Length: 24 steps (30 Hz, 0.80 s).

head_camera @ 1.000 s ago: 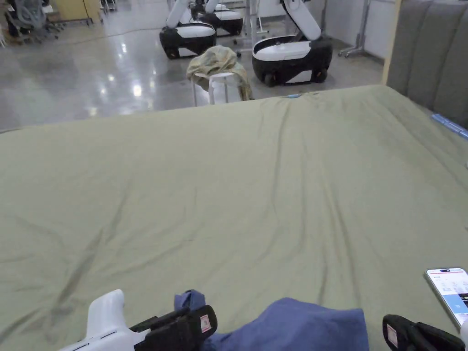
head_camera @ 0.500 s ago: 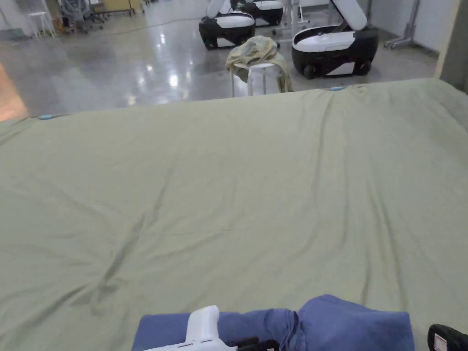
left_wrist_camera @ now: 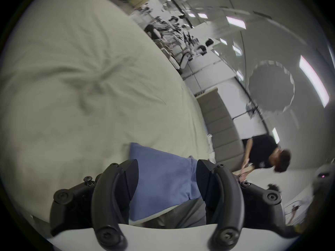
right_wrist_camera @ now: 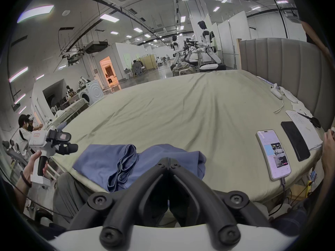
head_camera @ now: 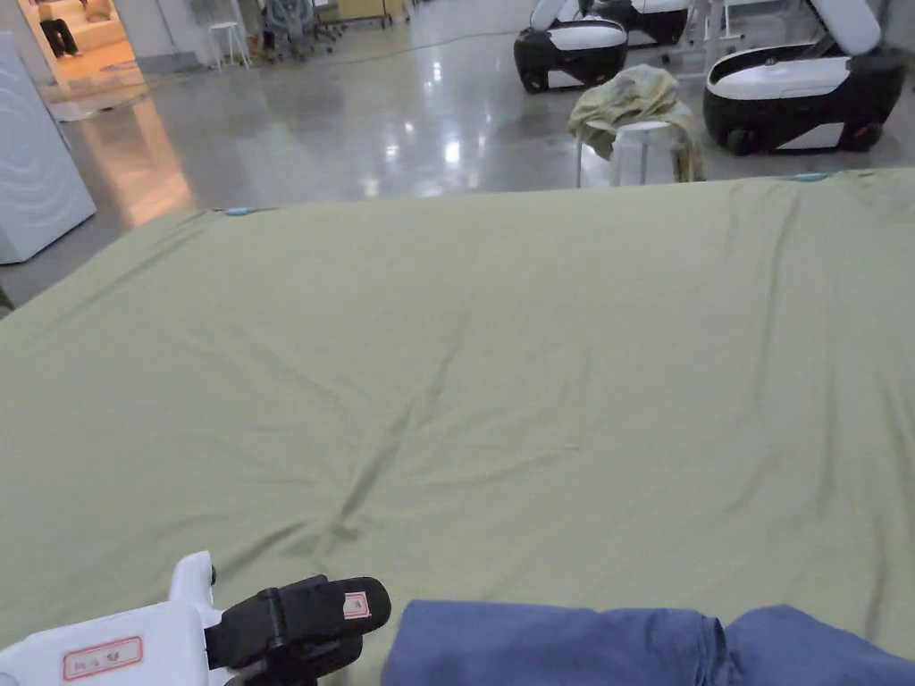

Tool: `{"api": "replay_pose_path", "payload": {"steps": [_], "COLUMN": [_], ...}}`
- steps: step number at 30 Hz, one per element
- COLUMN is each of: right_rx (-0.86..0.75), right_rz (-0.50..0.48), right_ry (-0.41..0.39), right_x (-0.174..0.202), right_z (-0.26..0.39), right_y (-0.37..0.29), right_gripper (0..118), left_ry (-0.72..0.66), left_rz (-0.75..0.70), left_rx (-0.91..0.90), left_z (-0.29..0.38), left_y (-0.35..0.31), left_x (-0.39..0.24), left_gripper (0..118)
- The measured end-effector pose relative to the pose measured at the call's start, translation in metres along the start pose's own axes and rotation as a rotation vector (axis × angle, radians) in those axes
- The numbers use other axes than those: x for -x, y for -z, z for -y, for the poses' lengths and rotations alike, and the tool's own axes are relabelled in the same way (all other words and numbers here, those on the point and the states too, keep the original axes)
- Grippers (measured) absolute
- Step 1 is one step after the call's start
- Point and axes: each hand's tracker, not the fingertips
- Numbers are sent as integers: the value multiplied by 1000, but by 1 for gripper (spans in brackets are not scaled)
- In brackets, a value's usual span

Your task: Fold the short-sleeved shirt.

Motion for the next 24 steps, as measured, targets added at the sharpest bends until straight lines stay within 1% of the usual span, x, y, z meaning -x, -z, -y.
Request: {"api": "replay_pose_path", "payload": {"steps": [1, 3, 5, 6, 7, 8, 9, 10, 11, 12, 13, 14, 15, 16, 18, 19, 22, 23, 24], "right_rx": [6, 16, 18, 19, 20, 21, 22, 21, 19, 17, 17, 17, 16, 18, 23, 23, 27, 28, 30], "right_rz": [2, 0, 5, 12, 19, 24, 30, 34, 35, 34, 29, 21, 16, 15, 23, 25, 20, 14, 5], "right_ry": [-4, -7, -23, -33, -44, -47, -47, -45, -40, -32, -21, -12, -8, -7, -22, -33, -39, -34, -24], "right_x": [2, 5, 10, 9, 10, 10, 9, 8, 7, 7, 6, 4, 4, 4, 5, 6, 6, 4, 3], "right_z": [1, 1, 2, 2, 1, 1, 1, 1, 1, 0, 0, 1, 1, 1, 2, 2, 1, 1, 1], "right_y": [1, 0, -4, -5, -6, -7, -8, -8, -8, -8, -8, -8, -8, -8, -8, -9, -8, -6, -5], "right_gripper": [0, 0, 0, 0, 0, 0, 0, 0, 0, 0, 0, 0, 0, 0, 0, 0, 0, 0, 0], "left_ry": [-66, -142, -152, -139, -107, -106, -112, -96, -82, -107, -146, -179, -210, -230, -176, -138, -131, -90, -39], "left_rz": [39, 80, 93, 146, 260, 276, 248, 185, 178, 173, 142, 154, 163, 179, 147, 103, 134, 117, 67], "left_rx": [-2, 57, 170, 174, 140, 143, 163, 194, 200, 184, 178, 165, 151, 148, 105, 79, 48, 31, 8], "left_z": [-1, 2, 10, 14, 14, 15, 16, 16, 18, 19, 21, 26, 14, 16, 19, 20, 9, -5, -13], "left_y": [3, 24, 50, 55, 57, 61, 67, 69, 67, 67, 68, 69, 78, 77, 70, 60, 27, 15, -1], "left_x": [15, 30, 45, 47, 49, 45, 41, 41, 39, 38, 40, 43, 39, 37, 22, 16, -5, -12, -26], "left_gripper": [66, 66, 66, 65, 65, 65, 65, 65, 62, 53, 35, 16, 16, 16, 14, 14, 14, 14, 14]}}
